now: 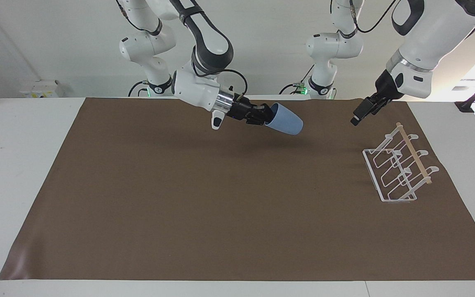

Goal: Hang cup on cup holder
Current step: 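Hold the cup out while the left gripper reaches and grasps its base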

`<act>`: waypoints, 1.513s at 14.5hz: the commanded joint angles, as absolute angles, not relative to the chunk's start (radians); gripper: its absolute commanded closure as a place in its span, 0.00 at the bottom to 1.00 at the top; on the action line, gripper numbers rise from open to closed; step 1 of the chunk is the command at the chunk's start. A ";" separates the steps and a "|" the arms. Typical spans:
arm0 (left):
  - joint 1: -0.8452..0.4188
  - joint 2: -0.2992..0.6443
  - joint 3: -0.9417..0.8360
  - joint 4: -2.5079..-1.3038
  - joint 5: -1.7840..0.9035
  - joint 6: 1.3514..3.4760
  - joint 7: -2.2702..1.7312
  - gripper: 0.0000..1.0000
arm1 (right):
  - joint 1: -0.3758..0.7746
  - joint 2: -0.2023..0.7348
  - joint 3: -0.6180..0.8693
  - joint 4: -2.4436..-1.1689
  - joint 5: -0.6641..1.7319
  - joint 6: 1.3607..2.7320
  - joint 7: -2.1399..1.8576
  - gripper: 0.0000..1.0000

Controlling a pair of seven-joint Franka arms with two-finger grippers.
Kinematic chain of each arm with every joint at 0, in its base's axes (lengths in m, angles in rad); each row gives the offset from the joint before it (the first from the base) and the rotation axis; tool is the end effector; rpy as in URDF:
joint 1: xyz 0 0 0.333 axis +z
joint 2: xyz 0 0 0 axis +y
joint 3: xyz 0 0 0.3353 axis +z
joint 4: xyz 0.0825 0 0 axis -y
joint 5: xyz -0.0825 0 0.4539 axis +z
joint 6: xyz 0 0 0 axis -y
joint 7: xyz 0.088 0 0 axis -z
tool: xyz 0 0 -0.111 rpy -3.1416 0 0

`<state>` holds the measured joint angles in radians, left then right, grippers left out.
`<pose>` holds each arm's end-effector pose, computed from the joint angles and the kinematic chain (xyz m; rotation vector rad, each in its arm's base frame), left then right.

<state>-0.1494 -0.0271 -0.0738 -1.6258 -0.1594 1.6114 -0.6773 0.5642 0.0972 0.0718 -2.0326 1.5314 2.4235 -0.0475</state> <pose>0.5996 -0.1542 0.6316 2.9146 0.6818 -0.0856 0.5298 0.3986 0.4129 -1.9535 0.4417 0.1287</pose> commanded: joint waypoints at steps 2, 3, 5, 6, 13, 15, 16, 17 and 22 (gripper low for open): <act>-0.176 -0.057 -0.069 -1.672 -0.144 1.629 -0.712 0.00 | 0.566 0.097 0.071 -2.031 1.554 2.439 -0.035 1.00; -0.181 -0.064 -0.074 -1.684 -0.144 1.638 -0.797 0.00 | 0.566 0.097 0.071 -2.031 1.554 2.438 -0.029 1.00; -0.230 -0.066 -0.078 -1.690 -0.144 1.660 -1.028 0.00 | 0.568 0.097 0.071 -2.029 1.554 2.437 -0.026 1.00; -0.247 -0.067 -0.080 -1.695 -0.144 1.655 -1.075 0.00 | 0.568 0.097 0.071 -2.029 1.554 2.437 -0.025 1.00; -0.304 -0.130 -0.080 -1.805 -0.320 1.664 -1.488 0.00 | 0.594 0.101 0.071 -2.014 1.554 2.437 0.052 1.00; -0.282 -0.138 -0.080 -1.827 -0.415 1.692 -1.541 0.00 | 0.606 0.101 0.071 -2.014 1.554 2.437 0.054 1.00; -0.278 -0.127 -0.080 -1.827 -0.457 1.695 -1.552 0.00 | 0.606 0.101 0.071 -2.014 1.555 2.437 0.054 1.00; -0.279 -0.120 -0.080 -1.828 -0.478 1.704 -1.552 0.00 | 0.606 0.101 0.071 -2.014 1.554 2.437 0.054 1.00; -0.327 -0.109 -0.081 -1.890 -0.485 1.808 -1.555 0.00 | 0.606 0.101 0.071 -2.014 1.554 2.437 0.054 1.00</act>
<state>-0.3016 -0.0936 -0.0845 -1.8452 -0.4676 1.7569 -1.5379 0.6049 0.0985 0.0695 -2.0235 1.5320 2.4243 0.0478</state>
